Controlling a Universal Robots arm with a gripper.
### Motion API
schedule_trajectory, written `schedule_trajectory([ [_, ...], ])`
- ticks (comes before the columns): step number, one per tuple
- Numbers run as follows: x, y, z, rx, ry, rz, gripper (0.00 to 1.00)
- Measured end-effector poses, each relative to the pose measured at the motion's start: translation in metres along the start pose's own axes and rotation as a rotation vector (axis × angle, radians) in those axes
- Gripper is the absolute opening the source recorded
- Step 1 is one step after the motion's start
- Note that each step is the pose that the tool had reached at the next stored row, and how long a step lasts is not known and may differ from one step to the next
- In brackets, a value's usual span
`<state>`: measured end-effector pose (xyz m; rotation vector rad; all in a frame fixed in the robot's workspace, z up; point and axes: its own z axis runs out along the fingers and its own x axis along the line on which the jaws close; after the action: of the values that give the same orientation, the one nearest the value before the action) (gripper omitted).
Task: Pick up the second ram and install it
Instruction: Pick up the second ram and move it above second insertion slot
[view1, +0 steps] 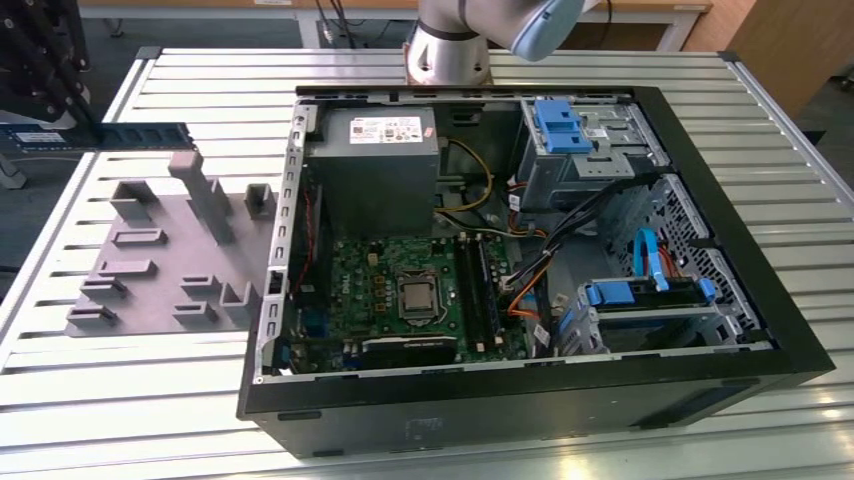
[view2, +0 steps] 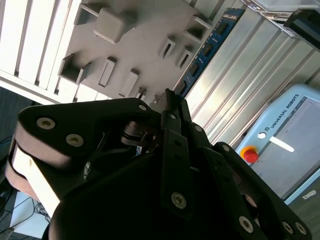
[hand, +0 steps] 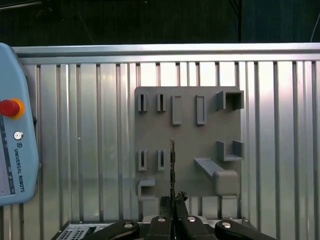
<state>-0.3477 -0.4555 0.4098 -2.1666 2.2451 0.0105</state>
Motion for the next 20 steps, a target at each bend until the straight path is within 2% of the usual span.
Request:
schedule_trajectory([
  [12,-0.0006,-0.016,0.0006,0.0,0.0,0.0,0.14],
  [16,-0.001,-0.027,0.0009,0.0,0.0,0.0,0.14],
  [20,-0.0015,-0.0431,0.0013,-0.0001,0.0,0.0,0.14],
])
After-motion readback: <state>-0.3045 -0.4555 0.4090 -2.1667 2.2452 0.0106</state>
